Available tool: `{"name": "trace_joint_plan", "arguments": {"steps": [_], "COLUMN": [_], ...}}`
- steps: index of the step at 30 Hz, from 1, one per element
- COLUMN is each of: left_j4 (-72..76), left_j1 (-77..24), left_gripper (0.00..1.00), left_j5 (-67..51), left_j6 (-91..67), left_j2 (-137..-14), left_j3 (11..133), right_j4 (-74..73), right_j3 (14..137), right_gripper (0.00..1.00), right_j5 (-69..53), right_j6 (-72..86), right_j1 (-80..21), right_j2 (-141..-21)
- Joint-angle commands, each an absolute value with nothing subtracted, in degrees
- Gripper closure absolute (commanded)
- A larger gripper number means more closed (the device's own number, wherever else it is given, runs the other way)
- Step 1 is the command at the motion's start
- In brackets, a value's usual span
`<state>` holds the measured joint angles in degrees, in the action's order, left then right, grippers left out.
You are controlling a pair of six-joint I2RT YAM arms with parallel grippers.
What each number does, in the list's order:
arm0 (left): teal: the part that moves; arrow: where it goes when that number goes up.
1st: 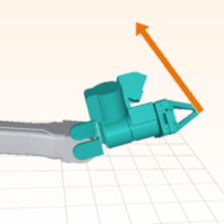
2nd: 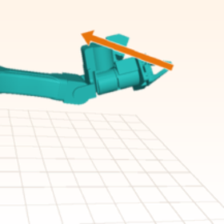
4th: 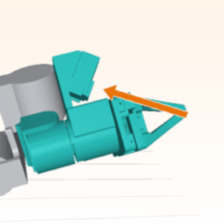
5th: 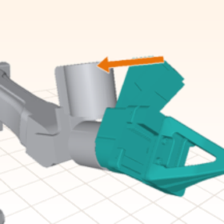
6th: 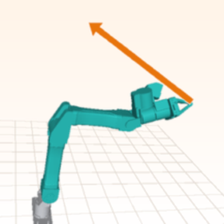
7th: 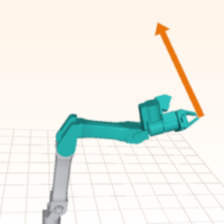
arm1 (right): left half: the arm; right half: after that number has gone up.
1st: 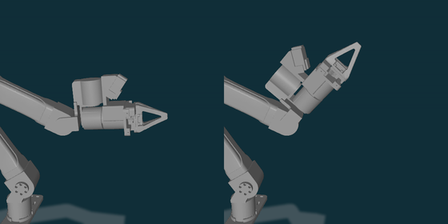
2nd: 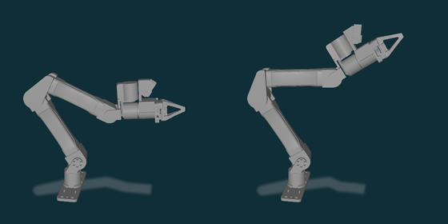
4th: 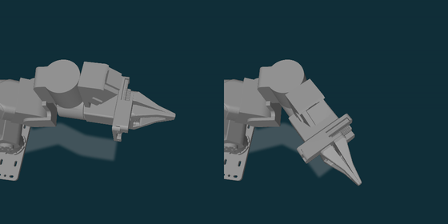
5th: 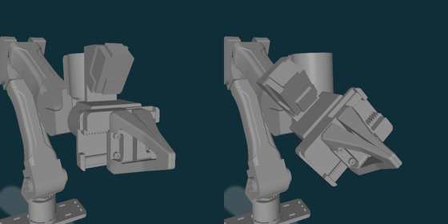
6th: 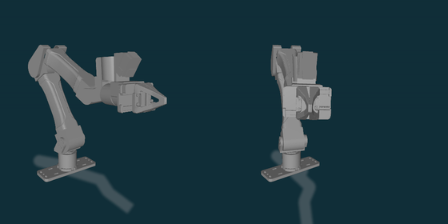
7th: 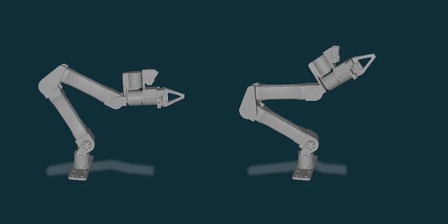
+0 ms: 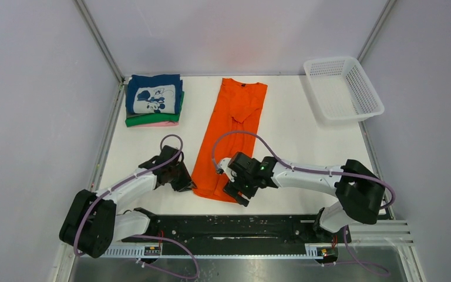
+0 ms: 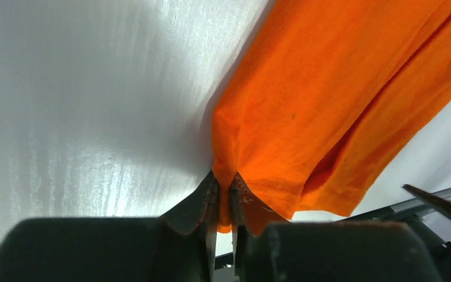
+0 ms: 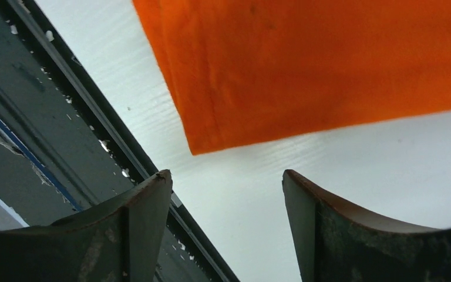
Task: Fold and stack the t-shirts
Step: Grab the bottom of the folded rectangular tshirt with both arms
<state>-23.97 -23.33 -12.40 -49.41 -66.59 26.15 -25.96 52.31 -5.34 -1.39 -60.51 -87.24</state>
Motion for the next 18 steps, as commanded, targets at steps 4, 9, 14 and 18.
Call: {"name": "trace_joint_plan", "arguments": {"steps": [4,9,14,18], "left_j4": [-24.67,-25.42,-25.45,-26.67], "left_j1": [-23.2,-23.2,-23.2,-23.2], "left_gripper": [0.97,0.97,0.98,1.0], "left_j5": [-12.27,-13.19,-14.09,-14.96], "left_j6": [-47.97,-48.76,-50.69,-52.1], "left_j2": [-65.12,-62.98,-61.02,-58.0], "left_j3": [24.26,23.06,21.96,21.36], "right_j4": [-23.85,-25.81,-25.17,-24.89], "right_j3": [55.03,57.61,57.41,55.21], "right_gripper": [0.29,0.39,0.67,0.91], "right_j5": [-6.98,-5.89,-3.35,-6.68], "right_j6": [-10.05,-10.34,-8.37,-7.29], "right_j1": [-65.14,-66.01,-66.62,-66.71], "right_j2": [-93.22,-98.44,-99.25,-95.4]}}
